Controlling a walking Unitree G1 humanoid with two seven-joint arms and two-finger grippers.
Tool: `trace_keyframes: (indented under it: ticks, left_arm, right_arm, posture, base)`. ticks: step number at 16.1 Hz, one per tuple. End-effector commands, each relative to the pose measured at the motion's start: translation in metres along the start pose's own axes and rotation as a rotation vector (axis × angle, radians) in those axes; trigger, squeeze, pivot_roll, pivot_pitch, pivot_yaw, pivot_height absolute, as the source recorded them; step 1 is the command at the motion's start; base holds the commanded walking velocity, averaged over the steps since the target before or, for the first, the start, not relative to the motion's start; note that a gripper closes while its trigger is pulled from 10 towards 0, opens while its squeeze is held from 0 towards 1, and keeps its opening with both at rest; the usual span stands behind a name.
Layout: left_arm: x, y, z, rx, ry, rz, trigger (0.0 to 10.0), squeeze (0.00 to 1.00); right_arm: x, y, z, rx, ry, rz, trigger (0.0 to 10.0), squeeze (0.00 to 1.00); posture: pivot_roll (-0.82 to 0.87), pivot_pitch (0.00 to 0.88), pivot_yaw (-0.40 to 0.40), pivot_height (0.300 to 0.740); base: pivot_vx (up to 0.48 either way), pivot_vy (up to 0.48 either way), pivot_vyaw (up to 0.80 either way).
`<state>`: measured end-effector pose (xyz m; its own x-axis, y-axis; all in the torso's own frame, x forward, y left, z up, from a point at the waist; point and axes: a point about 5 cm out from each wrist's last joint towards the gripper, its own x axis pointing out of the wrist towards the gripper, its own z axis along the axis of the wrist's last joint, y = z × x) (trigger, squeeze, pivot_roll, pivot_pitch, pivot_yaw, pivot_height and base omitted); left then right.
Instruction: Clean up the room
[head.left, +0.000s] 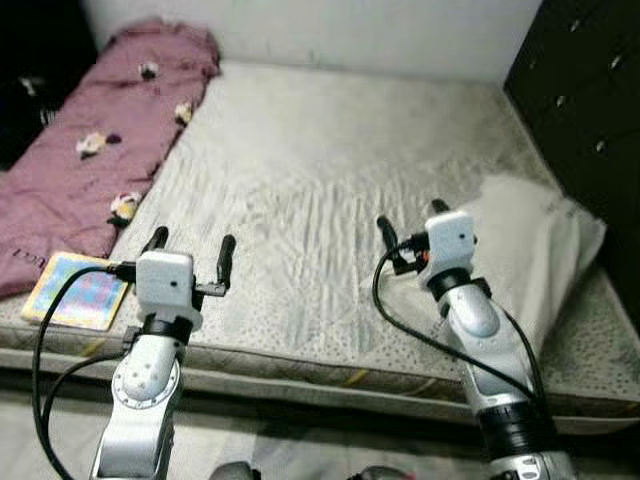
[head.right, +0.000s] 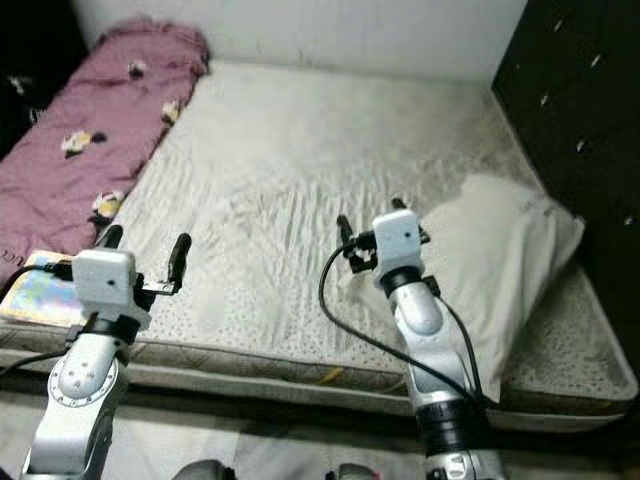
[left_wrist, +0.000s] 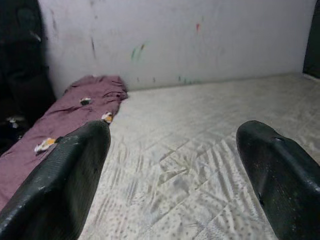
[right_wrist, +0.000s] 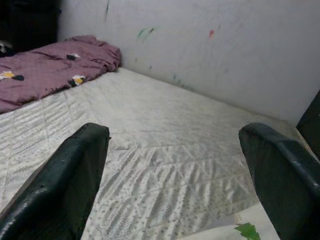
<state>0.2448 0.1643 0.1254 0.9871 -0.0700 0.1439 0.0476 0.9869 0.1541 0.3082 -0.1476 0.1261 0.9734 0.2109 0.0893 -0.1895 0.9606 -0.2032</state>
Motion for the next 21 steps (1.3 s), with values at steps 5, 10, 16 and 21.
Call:
trace_keyframes:
  ticks: [5,10,16,21]
  left_arm:
    - [0.001,0.002,0.000,0.013,0.017,0.042,10.0,0.00]
    - [-0.002,-0.006,-0.009,-0.049,0.059,0.042,10.0,0.00]
    - [0.005,0.000,-0.003,-0.018,0.031,0.032,10.0,0.00]
    - [0.006,-0.007,-0.002,-0.029,0.027,0.024,10.0,0.00]
  right_arm:
    - [-0.002,0.006,-0.004,0.036,0.026,-0.042,10.0,0.00]
    - [-0.010,-0.002,-0.023,0.097,0.102,-0.112,10.0,0.00]
    - [-0.009,0.004,-0.015,0.093,0.060,-0.074,10.0,0.00]
    - [-0.008,0.006,-0.010,0.076,0.033,-0.018,10.0,0.00]
  posture:
    - [-0.03,0.046,-0.004,0.740]
    - [-0.03,0.000,-0.006,0.740]
    - [-0.03,0.013,-0.007,0.740]
    - [-0.03,0.012,-0.015,0.740]
  base:
    - [0.000,0.000,-0.52]
    - [0.000,0.000,-0.32]
    - [0.000,0.000,-0.40]
    - [0.000,-0.309,0.19]
